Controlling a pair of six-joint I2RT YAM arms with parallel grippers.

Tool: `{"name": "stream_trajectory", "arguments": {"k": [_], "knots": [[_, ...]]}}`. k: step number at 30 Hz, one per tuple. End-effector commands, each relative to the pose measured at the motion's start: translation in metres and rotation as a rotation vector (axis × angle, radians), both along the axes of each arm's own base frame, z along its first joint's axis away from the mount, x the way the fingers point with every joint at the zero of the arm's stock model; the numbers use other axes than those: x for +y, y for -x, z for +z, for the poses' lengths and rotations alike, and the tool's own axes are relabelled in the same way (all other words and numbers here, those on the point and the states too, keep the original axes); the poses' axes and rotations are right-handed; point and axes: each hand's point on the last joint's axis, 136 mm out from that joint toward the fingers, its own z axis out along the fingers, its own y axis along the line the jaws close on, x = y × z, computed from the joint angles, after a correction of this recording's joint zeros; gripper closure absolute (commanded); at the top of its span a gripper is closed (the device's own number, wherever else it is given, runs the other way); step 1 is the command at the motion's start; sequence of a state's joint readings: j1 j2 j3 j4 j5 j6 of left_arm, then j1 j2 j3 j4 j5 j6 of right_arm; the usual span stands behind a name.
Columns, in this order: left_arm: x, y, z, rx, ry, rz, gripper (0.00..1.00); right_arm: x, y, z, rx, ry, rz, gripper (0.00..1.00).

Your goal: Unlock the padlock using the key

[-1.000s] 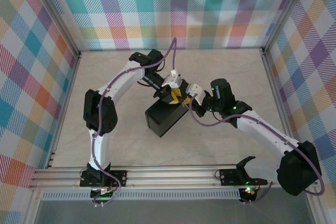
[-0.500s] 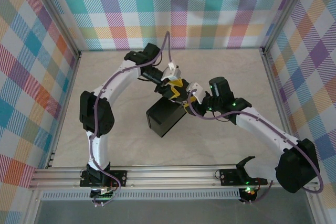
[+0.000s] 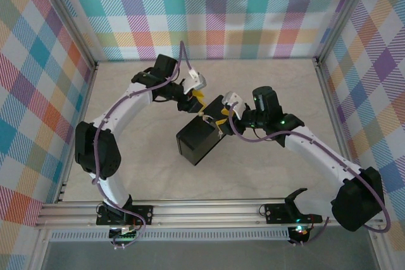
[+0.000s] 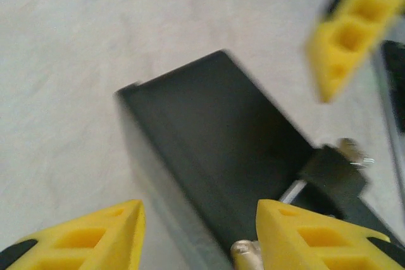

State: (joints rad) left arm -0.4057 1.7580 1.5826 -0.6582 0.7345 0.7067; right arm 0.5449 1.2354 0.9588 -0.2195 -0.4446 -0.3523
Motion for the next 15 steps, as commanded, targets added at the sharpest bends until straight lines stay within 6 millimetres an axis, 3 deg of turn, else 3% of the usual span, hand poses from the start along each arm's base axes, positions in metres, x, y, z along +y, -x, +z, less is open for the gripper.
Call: {"name": "stream_trajectory", "arguments": {"k": [1,9,15], "knots": [[0.027,-0.033,0.018,0.016,-0.028,0.381,0.53,0.011,0.0,0.008,-0.05,0.018,0.087,0.45],[0.051,-0.01,0.019,0.054,-0.027,0.542,0.53,0.018,-0.002,-0.013,0.013,0.05,0.132,0.45],[0.057,0.016,-0.007,0.128,-0.146,0.555,0.52,0.021,0.005,-0.019,0.057,0.044,0.154,0.44]]}}
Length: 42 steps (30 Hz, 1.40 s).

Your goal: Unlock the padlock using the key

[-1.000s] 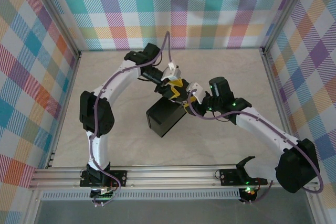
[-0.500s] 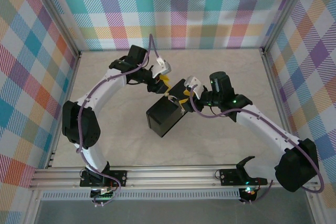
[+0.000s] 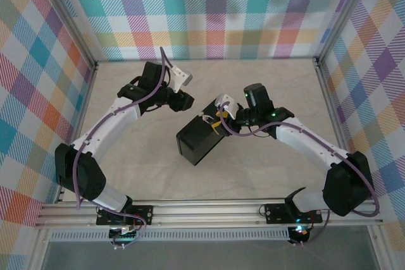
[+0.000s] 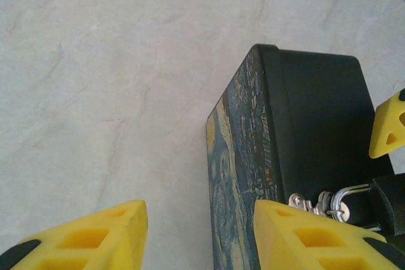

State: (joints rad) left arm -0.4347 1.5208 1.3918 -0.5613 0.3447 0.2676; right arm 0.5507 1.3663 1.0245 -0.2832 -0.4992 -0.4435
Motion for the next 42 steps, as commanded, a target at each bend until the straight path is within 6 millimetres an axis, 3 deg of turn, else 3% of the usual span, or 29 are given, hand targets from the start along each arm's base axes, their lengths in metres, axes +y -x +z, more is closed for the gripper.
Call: {"name": "stream_trajectory", "arguments": {"k": [1,9,16,22,27,36,42], "knots": [[0.009,0.02,-0.021,0.096,-0.067,0.048,0.52,0.008,0.011,0.007,0.01,-0.023,0.062,0.44],[0.012,0.051,-0.043,0.148,-0.14,0.008,0.52,0.009,0.007,-0.005,0.0,0.055,0.034,0.46],[0.01,0.063,-0.053,0.174,-0.146,-0.021,0.53,0.008,-0.001,-0.016,-0.004,0.118,-0.001,0.52],[0.007,0.071,-0.065,0.188,-0.173,-0.035,0.54,0.005,-0.005,-0.02,0.017,0.127,-0.051,0.72],[0.004,0.074,-0.066,0.194,-0.162,-0.025,0.56,0.008,-0.004,0.005,0.118,0.015,-0.095,0.82],[-0.002,0.084,-0.069,0.22,-0.141,-0.044,0.56,0.01,-0.01,0.039,0.447,-0.232,-0.266,0.86],[-0.011,0.086,-0.068,0.23,-0.123,-0.051,0.57,0.008,-0.022,0.056,0.52,-0.336,-0.358,0.87]]}}
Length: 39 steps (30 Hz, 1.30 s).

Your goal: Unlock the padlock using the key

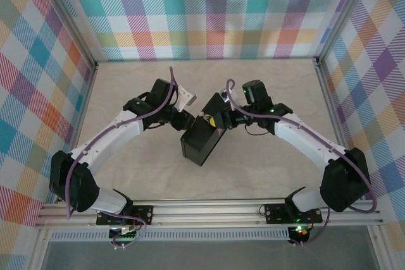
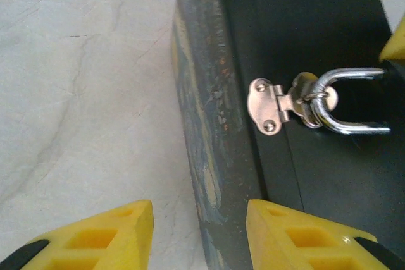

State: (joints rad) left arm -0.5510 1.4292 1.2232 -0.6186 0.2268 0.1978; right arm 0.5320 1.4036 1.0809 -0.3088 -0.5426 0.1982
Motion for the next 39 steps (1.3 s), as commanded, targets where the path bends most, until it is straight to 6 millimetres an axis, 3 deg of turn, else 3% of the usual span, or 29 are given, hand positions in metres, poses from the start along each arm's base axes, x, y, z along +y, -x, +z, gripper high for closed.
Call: {"name": "stream_trajectory", "arguments": {"k": [1,11,20,28,34,39], "knots": [[-0.011,0.03,-0.019,0.12,-0.002,-0.054,0.57,0.004,-0.018,0.049,-0.034,-0.155,-0.101,0.88],[-0.042,0.04,-0.012,0.161,0.074,-0.081,0.6,-0.003,-0.047,0.041,0.064,-0.268,-0.36,0.9],[-0.041,0.036,-0.025,0.164,0.034,-0.06,0.61,0.004,-0.054,0.029,-0.022,-0.253,-0.424,0.9],[-0.043,0.034,-0.02,0.154,0.054,-0.058,0.61,0.023,-0.062,0.014,-0.033,-0.198,-0.419,0.86],[-0.033,0.028,-0.007,0.137,0.104,-0.013,0.6,0.014,-0.071,0.015,-0.087,-0.182,-0.475,0.85],[-0.017,0.01,0.016,0.1,0.187,0.075,0.54,-0.018,-0.079,0.035,-0.152,-0.178,-0.579,0.84]]}}
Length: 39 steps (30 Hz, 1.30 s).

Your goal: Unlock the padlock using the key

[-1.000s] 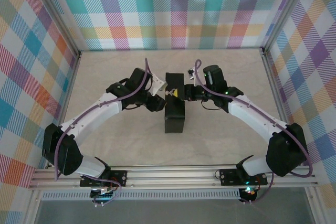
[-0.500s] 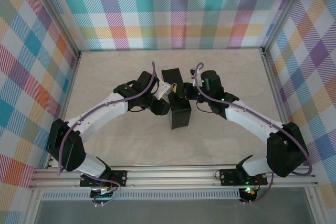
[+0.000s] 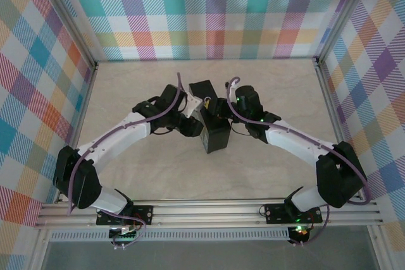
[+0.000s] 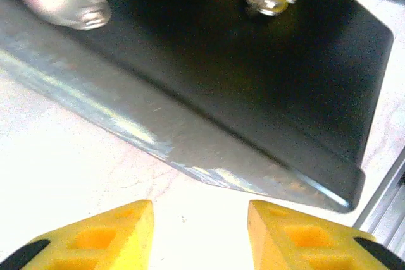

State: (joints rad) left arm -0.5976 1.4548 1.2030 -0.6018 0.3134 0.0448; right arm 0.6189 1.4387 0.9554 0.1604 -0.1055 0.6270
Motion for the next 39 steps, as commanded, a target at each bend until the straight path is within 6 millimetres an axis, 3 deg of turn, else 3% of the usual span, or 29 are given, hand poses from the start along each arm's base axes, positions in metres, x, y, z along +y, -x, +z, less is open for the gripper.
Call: {"name": "stream_trajectory", "arguments": {"k": [1,6,20,26,29,33,39], "knots": [[0.01,-0.013,0.032,-0.045,0.103,0.075,0.54,-0.03,-0.013,0.033,-0.109,-0.002,-0.118,0.83],[0.015,-0.025,0.038,-0.054,0.114,0.114,0.53,-0.058,-0.018,0.026,-0.093,0.002,-0.203,0.82],[0.011,-0.029,0.039,-0.042,0.132,0.112,0.54,-0.036,-0.035,0.004,-0.091,0.064,-0.105,0.81],[0.011,-0.033,0.032,-0.029,0.111,0.123,0.54,-0.048,-0.04,-0.006,-0.085,0.106,-0.146,0.81],[0.017,-0.037,0.032,-0.037,0.099,0.151,0.54,-0.063,-0.04,-0.01,-0.077,0.151,-0.167,0.81],[0.028,-0.043,0.041,-0.056,0.098,0.196,0.53,-0.093,-0.04,-0.044,-0.005,0.292,-0.188,0.78],[0.046,-0.056,0.047,-0.078,0.061,0.278,0.5,-0.161,-0.036,-0.123,0.154,0.47,-0.347,0.76]]}}
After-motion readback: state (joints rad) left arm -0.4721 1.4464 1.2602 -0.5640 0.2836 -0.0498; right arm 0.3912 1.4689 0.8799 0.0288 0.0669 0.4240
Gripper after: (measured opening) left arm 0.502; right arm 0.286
